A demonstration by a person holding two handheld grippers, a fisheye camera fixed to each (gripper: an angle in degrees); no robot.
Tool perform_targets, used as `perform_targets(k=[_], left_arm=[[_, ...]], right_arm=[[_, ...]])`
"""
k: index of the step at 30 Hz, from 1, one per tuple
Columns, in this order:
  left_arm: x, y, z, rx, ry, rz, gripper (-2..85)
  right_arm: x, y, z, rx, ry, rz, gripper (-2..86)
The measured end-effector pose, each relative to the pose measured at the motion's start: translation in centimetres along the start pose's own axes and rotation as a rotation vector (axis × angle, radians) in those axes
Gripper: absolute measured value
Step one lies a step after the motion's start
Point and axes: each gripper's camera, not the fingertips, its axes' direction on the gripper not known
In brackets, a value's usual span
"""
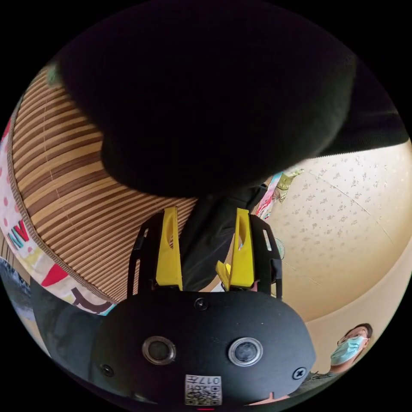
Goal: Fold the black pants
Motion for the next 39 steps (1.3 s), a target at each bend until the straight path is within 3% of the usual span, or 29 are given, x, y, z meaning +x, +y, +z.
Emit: perform_targets(k=[2,7,12,13,17,19,22,31,39], left_arm=[[0.3,-0.1,0.7,0.01,-0.007,0.009,16.4],[0.7,0.5,1.9,-0.01,0.002,0.0,15.9],[0.4,0.4,2.6,-0.025,0.033,0.001,15.7],[0.2,0.2,2.7,-0.03,0.029,-0.005,15.7],[0.1,-0.7,2.6,-0.038,0.043,0.0,16.0],[-0.1,-1.1,2.8,-0.046,0.07,0.021,16.7],[-0.8,-1.4,3.2,-0.037,0.092,0.056,18.8],[-3.2,-2.2,5.3,0.018,0.066,0.125,16.7],[-4.5,-2.2,9.0,0.005,-0.074,0.241,11.3]], right_arm=[[-0.5,-1.0,2.4,-0.041,0.046,-0.051,10.7],[-6.4,-1.0,7.1,0.06,0.41,-0.339,10.9],[-4.4,-3.0,14.7,-0.179,0.648,-0.409,8.8],[-3.7,-3.1,15.1,-0.154,0.731,-0.417,6.8],[-1.0,-5.4,13.0,-0.234,0.515,-0.337,2.7],[0.7,-5.2,9.8,-0.167,0.288,-0.263,1.8],[1.6,-3.1,7.5,-0.104,0.133,-0.274,1.3],[8.4,-4.9,12.1,-0.241,0.035,-0.126,1.1],[8.4,-3.3,7.2,-0.221,-0.094,-0.176,0.7]])
